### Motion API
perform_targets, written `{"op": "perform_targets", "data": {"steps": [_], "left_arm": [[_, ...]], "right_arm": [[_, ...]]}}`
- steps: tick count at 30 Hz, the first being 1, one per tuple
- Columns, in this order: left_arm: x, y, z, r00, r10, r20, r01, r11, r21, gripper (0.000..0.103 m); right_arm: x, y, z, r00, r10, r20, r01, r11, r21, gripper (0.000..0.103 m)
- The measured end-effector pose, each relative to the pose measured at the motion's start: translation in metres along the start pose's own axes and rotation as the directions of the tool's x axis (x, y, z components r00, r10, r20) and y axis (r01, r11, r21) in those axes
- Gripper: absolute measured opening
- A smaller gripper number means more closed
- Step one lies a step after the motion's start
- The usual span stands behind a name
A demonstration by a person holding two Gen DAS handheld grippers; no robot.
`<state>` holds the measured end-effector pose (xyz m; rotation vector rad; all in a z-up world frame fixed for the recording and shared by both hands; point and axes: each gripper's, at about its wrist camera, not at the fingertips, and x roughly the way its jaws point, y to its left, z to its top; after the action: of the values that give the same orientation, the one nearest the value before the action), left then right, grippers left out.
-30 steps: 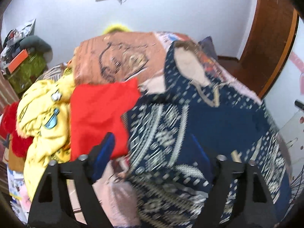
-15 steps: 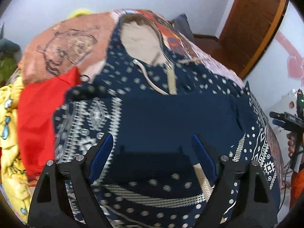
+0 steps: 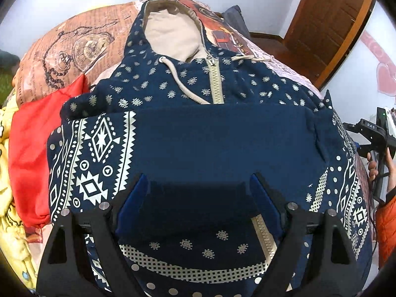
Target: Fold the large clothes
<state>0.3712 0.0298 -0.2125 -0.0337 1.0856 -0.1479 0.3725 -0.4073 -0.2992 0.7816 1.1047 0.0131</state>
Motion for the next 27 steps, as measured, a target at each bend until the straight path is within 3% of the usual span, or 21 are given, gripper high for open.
{"op": "perform_targets", "data": {"steps": [2,4,8,16,21,27], "left_arm": [[-0.002,0.003,-0.001,1.000,0.002,0.002,-0.002,1.000,-0.012,0.084],[-0.004,0.006,-0.002,1.000,0.002,0.005,-0.002,1.000,-0.019,0.084],[-0.016,0.010,-0.005,0.999,0.019,0.025,-0.018,1.000,-0.016,0.084],[-0.047,0.016,-0.011,0.997,0.015,0.079,-0.013,1.000,-0.021,0.084],[-0.065,0.020,-0.017,0.994,0.015,0.112,-0.013,1.000,-0.025,0.084],[-0.077,0.031,-0.027,0.992,0.015,0.126,-0.010,0.999,-0.036,0.084]], "right_arm": [[0.000,0.005,0.004,1.000,-0.015,0.019,0.016,1.000,-0.009,0.023],[-0.004,0.014,0.006,0.999,-0.021,0.032,0.023,0.998,-0.051,0.009],[-0.034,0.045,0.003,0.991,-0.038,0.130,0.061,0.983,-0.176,0.008],[-0.110,0.138,-0.012,0.963,0.121,0.242,-0.016,0.918,-0.396,0.007],[-0.134,0.203,-0.039,0.946,0.240,0.220,-0.088,0.839,-0.537,0.007],[-0.099,0.249,-0.085,0.957,0.267,0.111,-0.142,0.768,-0.624,0.007]]}}
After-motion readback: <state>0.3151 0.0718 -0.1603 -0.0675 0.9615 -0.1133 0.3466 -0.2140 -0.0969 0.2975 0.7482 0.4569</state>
